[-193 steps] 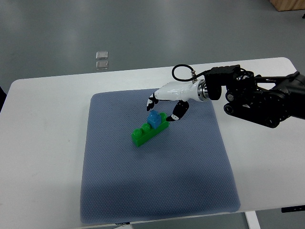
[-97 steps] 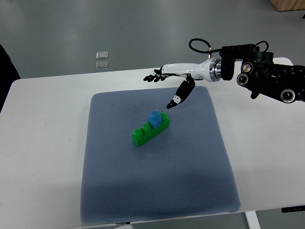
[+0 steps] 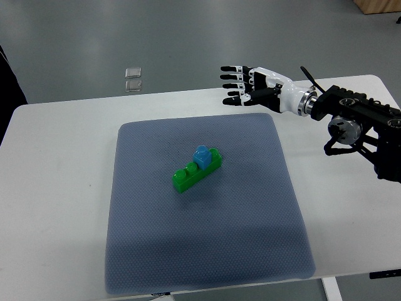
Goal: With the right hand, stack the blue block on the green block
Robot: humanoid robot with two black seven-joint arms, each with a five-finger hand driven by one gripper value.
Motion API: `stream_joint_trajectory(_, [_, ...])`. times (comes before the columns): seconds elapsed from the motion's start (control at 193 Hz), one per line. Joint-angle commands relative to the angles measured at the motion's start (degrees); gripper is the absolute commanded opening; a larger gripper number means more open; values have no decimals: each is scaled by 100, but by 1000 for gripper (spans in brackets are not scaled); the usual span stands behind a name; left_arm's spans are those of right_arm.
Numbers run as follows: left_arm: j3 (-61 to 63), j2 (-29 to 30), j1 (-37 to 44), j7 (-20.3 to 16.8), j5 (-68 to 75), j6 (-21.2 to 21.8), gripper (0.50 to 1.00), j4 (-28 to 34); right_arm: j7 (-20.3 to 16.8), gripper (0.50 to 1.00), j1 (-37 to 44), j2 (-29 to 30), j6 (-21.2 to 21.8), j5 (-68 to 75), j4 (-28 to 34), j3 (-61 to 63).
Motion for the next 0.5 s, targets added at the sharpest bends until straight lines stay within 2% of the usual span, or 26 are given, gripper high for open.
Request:
stream_joint_trajectory(0.0, [0,0,-1,0,0,0,1000,-2,21,913,-239,146,-571,107,-46,302])
stream_joint_trajectory(0.135, [0,0,-1,0,0,0,1000,-2,21,913,-476,296,-941,107,-46,461])
stream_joint_trajectory(0.497, [0,0,-1,0,0,0,1000,-2,30,915,-713,454,-906,116,-19,487])
